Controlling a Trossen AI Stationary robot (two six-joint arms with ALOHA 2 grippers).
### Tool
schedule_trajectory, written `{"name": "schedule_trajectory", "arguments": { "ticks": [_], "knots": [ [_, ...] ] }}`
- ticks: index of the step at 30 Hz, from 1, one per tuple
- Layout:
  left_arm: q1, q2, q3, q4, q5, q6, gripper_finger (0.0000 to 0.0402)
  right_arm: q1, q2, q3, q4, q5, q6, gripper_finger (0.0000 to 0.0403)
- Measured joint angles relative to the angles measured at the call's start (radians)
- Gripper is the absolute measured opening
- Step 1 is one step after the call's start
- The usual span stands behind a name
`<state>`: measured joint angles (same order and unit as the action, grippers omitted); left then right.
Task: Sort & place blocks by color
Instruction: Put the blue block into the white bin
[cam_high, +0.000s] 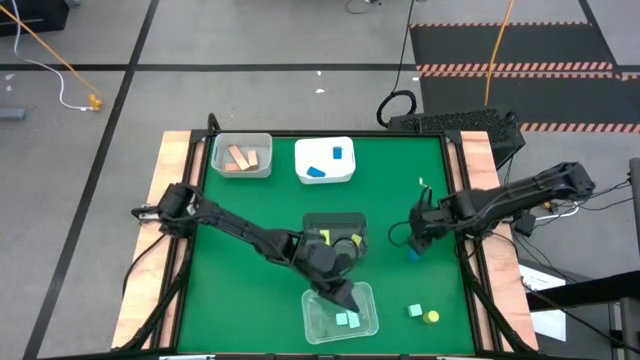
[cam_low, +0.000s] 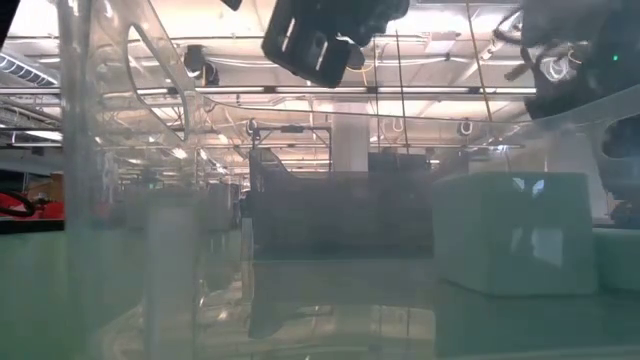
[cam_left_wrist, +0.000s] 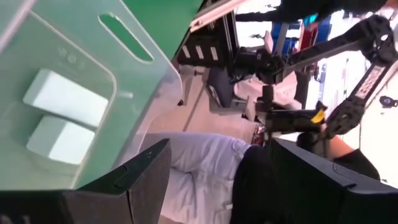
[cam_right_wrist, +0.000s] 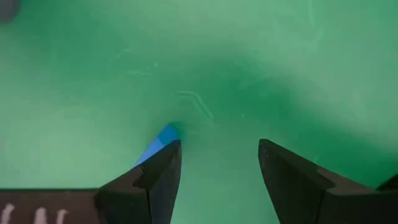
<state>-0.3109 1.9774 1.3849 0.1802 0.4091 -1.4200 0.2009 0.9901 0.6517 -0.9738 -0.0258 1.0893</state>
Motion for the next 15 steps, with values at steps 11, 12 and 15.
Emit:
{"name": "schedule_trajectory", "arguments": {
  "ticks": [11,12,15],
  "knots": [
    [0.055,0.0,0.0,0.008,0.0,0.005,0.0271,0.039,0.0,-0.074,0.087,0.007,0.351,0.0203],
    [0.058,0.0,0.0,0.008,0.0,0.006,0.0271,0.049,0.0,-0.074,0.088,0.014,0.369,0.0203],
    [0.064,0.0,0.0,0.009,0.0,0.011,0.0271,0.088,0.0,-0.074,0.108,0.03,0.443,0.0203]
  ]
}}
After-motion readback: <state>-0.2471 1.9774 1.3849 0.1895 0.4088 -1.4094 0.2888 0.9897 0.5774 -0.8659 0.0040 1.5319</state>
